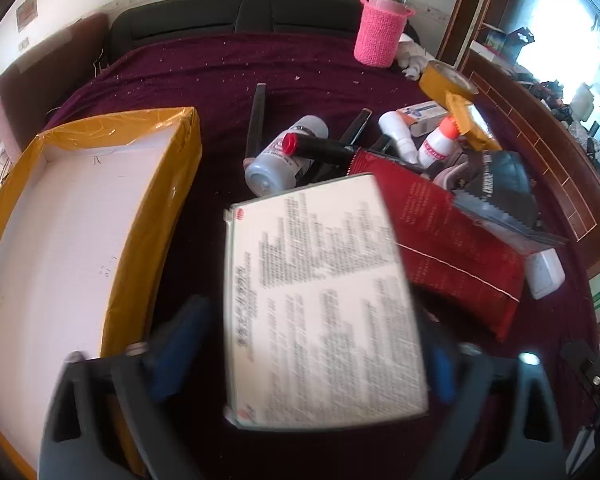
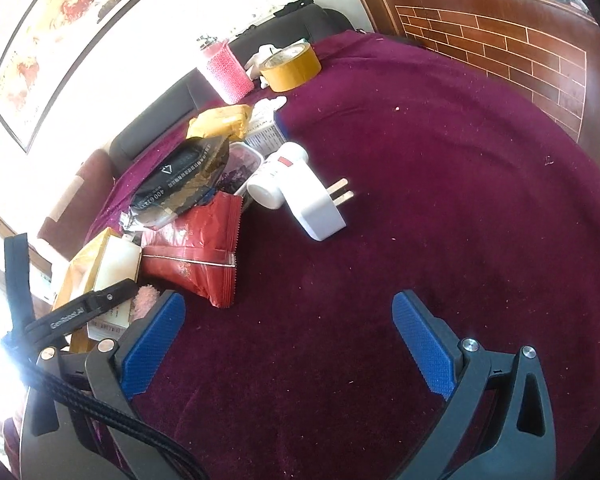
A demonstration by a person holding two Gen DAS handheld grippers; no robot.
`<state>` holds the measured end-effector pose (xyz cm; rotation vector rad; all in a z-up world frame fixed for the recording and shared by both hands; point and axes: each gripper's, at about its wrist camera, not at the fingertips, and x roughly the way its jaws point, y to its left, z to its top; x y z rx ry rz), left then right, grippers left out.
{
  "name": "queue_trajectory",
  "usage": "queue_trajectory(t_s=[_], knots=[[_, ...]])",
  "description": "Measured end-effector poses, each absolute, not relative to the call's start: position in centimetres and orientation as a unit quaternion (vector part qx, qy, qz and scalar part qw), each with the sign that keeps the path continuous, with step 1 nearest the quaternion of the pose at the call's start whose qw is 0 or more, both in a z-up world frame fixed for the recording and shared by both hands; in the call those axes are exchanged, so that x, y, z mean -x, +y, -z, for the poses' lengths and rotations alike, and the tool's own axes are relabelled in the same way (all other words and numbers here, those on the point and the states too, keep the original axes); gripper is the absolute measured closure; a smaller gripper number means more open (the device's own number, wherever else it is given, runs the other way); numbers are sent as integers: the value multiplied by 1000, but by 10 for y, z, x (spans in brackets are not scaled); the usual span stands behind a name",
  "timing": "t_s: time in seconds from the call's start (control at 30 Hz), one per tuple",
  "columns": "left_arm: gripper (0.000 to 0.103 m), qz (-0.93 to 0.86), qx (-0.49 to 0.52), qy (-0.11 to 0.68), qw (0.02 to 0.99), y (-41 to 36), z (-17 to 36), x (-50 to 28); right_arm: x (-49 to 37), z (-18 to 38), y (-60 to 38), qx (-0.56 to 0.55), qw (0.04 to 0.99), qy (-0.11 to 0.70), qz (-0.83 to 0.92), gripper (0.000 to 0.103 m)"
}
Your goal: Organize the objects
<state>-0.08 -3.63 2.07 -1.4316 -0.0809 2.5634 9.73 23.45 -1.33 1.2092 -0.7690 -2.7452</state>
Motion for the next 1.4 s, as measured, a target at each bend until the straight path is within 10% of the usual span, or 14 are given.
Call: queue_trajectory(t_s=[0.5, 0.6, 0.77, 1.0, 1.4], knots=[[36, -901, 394, -87, 161, -112, -88, -80, -59, -28, 236, -433, -7, -79, 898, 0], [36, -905, 389, -87, 146, -130, -90, -88, -41, -15, 222, -461, 10, -24, 887, 9], [36, -913, 379, -87, 121, -155, -95, -94, -17, 2, 208, -476, -35, 45, 878, 60], [36, -914, 375, -99, 118, -181, -104, -100, -32, -12, 229, -479, -16, -14, 878, 81], [36, -935, 333, -64, 107, -208, -146, -103, -48, -66, 195, -457, 26, 26, 889, 78]])
